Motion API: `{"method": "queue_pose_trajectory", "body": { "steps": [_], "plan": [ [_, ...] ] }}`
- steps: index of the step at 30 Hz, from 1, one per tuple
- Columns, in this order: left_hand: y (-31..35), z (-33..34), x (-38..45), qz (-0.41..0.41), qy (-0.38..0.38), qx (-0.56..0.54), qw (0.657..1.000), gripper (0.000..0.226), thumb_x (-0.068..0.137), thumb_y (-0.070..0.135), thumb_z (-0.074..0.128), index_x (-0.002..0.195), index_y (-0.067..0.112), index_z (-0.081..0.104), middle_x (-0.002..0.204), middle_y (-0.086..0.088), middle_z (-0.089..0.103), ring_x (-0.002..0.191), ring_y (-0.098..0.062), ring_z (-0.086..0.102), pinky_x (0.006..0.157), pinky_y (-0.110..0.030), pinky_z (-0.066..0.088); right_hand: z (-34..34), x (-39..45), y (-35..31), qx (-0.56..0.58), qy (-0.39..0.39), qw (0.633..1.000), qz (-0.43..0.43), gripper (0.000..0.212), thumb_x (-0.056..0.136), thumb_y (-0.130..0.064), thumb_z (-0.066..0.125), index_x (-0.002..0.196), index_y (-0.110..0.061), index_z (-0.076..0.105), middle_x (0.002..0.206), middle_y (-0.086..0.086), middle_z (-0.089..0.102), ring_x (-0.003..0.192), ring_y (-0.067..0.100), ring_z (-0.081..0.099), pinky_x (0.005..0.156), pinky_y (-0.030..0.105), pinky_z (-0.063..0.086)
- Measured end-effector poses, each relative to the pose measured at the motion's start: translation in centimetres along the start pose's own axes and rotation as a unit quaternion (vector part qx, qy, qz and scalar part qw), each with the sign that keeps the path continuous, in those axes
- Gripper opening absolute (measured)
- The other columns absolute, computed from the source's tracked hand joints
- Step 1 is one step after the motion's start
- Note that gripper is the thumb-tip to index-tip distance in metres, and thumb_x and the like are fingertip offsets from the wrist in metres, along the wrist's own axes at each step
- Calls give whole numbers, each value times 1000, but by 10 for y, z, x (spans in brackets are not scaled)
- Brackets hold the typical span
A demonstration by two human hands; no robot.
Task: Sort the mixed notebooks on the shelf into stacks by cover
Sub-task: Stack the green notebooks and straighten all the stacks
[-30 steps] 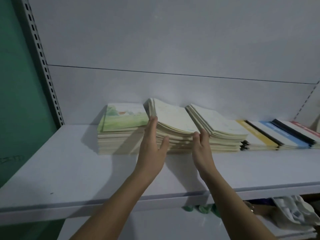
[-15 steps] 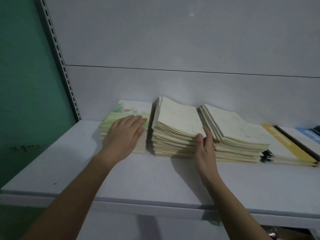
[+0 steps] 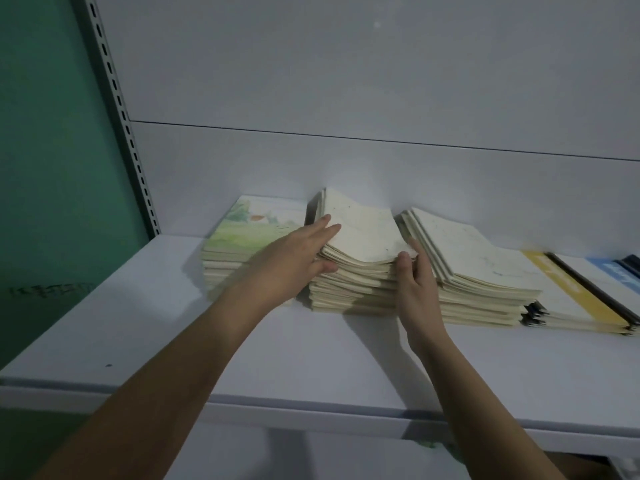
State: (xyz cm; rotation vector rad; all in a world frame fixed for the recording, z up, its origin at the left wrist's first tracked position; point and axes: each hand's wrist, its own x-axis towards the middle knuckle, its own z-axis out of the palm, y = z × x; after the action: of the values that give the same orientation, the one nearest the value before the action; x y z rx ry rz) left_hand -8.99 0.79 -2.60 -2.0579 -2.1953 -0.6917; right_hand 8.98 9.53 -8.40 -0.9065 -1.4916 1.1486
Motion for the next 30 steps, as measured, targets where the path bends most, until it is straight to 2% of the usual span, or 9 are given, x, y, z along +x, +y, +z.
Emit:
{"method": "queue_pose_trajectory", "body": {
  "steps": [4,8,10,16,20,23,25,27,30],
  "plan": [
    [25,29,-39,-31,151,-181,971,65,96,19,58,153,21,26,158,12,24,143,0,22,108,-2,12,-5,-20,11,4,-5,1000,29,39,102,-42,39,135,-24,47,126,-9,58,118,8,53,91,23,41],
    [39,70,-74,-141,181,-328,916,70,96,20,58,153,33,18,157,20,20,142,5,19,115,-14,21,-9,-33,17,-16,-20,999,28,46,100,-41,46,142,-24,41,127,-15,54,117,5,49,96,25,37],
    [38,76,-74,-155,177,-345,909,73,96,24,57,154,34,14,158,20,19,143,4,19,117,-24,23,-10,-34,17,-25,-29,999,31,51,99,-38,49,147,-25,33,122,-20,48,113,2,45,96,23,32],
    [40,68,-68,-170,179,-324,913,73,98,22,55,155,32,11,157,16,23,138,6,21,105,-8,21,-11,-31,17,-42,-17,999,10,39,100,-36,44,138,-26,44,129,-9,58,120,8,52,101,32,40],
    [45,62,-56,-153,180,-327,915,74,98,23,55,155,30,9,159,15,19,141,4,18,113,-18,21,-11,-35,5,-5,-21,1000,2,45,104,-35,39,147,-35,28,130,-33,40,118,-15,39,97,12,29],
    [46,62,-47,-153,180,-338,911,73,99,28,53,156,28,8,161,13,18,145,-1,17,119,-29,22,-12,-32,3,2,-21,1000,19,46,104,-40,33,150,-33,29,138,-29,35,127,-8,34,104,19,25],
    [45,65,-46,-160,177,-338,910,70,99,27,52,156,27,11,158,16,21,141,2,21,113,-16,26,-11,-31,5,0,-23,1000,17,38,105,-40,29,137,-32,47,135,-23,49,124,-1,44,103,24,31],
    [45,68,-46,-160,174,-338,911,66,100,22,52,155,28,16,147,24,26,130,10,24,94,6,24,-12,-31,8,8,-22,1000,21,32,105,-35,29,113,-24,58,112,-14,60,108,5,52,93,24,37],
    [42,74,-44,-154,174,-360,904,65,99,20,52,154,30,20,150,24,27,133,10,24,99,2,22,-18,-31,10,2,-43,999,26,31,105,-35,31,115,-19,56,116,-9,59,108,7,52,96,26,36]
  ]
}}
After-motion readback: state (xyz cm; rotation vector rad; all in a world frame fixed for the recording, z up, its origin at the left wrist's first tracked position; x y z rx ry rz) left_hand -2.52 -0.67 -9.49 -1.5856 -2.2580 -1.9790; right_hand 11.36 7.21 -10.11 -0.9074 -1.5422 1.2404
